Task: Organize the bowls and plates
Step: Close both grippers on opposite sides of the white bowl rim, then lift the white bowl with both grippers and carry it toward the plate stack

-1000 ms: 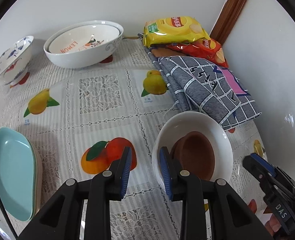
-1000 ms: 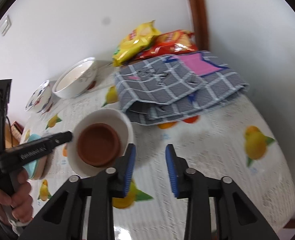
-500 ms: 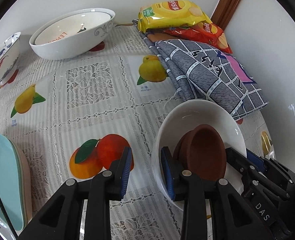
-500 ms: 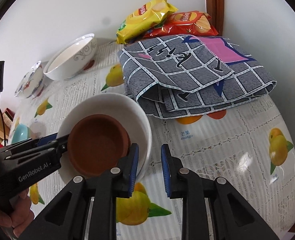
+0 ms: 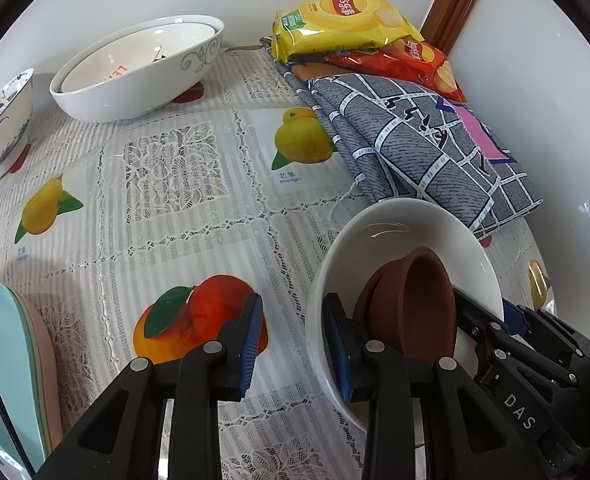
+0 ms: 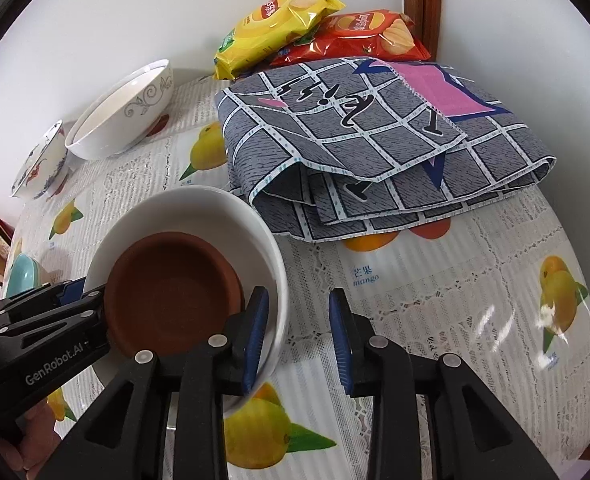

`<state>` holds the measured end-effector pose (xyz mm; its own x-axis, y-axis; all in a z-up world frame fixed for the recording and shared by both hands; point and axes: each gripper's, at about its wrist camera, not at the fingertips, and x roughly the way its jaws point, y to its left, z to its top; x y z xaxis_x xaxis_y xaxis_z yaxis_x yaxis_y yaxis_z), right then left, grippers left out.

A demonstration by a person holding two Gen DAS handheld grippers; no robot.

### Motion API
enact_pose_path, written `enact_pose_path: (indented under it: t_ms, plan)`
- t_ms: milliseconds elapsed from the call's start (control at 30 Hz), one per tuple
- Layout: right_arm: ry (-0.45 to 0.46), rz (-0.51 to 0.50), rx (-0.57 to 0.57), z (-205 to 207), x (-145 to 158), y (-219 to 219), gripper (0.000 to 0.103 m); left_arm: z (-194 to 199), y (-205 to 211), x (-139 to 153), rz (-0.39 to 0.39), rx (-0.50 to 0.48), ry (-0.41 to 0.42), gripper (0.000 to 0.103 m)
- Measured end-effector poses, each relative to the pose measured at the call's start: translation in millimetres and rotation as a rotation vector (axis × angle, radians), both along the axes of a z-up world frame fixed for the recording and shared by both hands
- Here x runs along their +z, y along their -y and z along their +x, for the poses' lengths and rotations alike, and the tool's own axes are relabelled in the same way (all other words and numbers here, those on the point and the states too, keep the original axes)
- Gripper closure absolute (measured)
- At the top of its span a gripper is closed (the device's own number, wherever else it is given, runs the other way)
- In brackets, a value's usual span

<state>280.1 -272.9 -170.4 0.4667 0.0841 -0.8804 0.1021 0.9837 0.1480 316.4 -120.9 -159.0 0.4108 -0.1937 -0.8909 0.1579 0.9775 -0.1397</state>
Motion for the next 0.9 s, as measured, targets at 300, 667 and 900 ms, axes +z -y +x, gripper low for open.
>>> enact_pose_path:
  t_ms: [300,667,900]
  plan:
    - [0.062,0.085,0.004,-6,-1,6,0.079,-2,5,0,-0.044,-0.013,0.018,0.092]
    - [0.06,0.109,-0.02,-10,2,0,0.091,-9,2,1,-0.071,-0.004,0.017,0.092]
    - [0.052,0.102,-0.027,-21,6,-7,0.092,-23,-4,2,-0.067,-0.003,0.013,0.092]
